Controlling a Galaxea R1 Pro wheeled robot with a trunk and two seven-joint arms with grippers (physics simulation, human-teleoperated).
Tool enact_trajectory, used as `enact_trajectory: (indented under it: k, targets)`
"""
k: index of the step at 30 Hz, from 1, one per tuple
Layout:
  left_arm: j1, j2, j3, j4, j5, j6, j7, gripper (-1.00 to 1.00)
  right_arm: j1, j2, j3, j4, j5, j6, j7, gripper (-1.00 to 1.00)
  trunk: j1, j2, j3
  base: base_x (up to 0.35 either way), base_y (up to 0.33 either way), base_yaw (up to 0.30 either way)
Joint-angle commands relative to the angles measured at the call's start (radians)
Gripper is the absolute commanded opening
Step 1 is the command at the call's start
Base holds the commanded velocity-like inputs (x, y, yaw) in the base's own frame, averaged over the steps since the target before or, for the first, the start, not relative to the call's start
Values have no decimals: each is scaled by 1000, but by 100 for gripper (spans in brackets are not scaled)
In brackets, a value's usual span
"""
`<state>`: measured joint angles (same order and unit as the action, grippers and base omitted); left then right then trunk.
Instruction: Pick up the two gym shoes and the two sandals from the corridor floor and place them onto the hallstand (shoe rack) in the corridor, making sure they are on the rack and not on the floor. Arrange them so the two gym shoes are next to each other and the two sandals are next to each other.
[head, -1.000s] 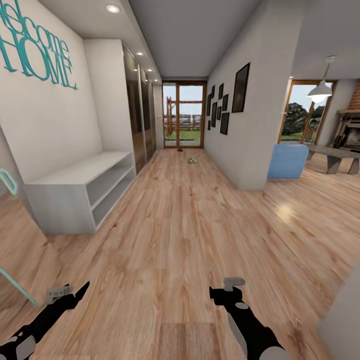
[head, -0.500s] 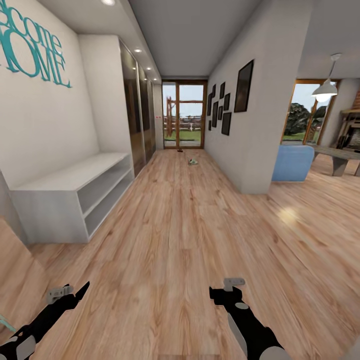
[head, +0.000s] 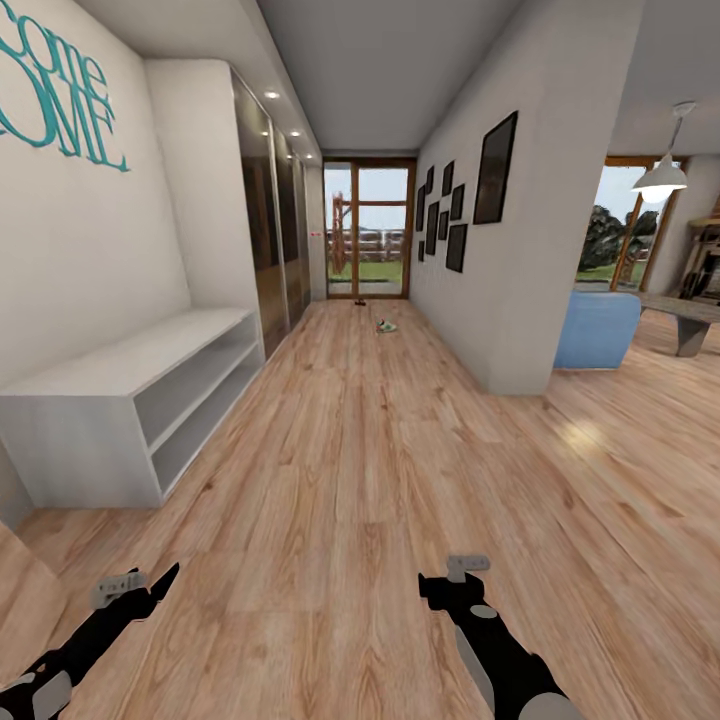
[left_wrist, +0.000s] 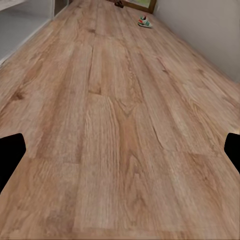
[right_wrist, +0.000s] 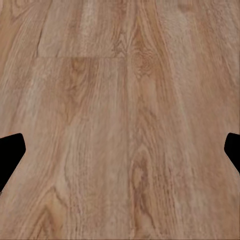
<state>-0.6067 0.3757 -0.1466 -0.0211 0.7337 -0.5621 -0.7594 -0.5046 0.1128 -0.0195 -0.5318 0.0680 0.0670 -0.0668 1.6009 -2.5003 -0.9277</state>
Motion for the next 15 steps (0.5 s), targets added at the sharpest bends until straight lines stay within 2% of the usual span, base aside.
enact_trajectory:
  k: [1, 15]
  targets:
    - [-1, 0, -8, 1, 9, -4, -3, 100, 0, 1, -2, -2, 7, 7, -2, 100, 0, 0, -1, 347, 0, 0]
    - [-1, 1, -8, 1, 9, -4, -3, 100, 0, 1, -1, -2, 7, 7, -2, 100, 0, 0, -1, 347, 0, 0]
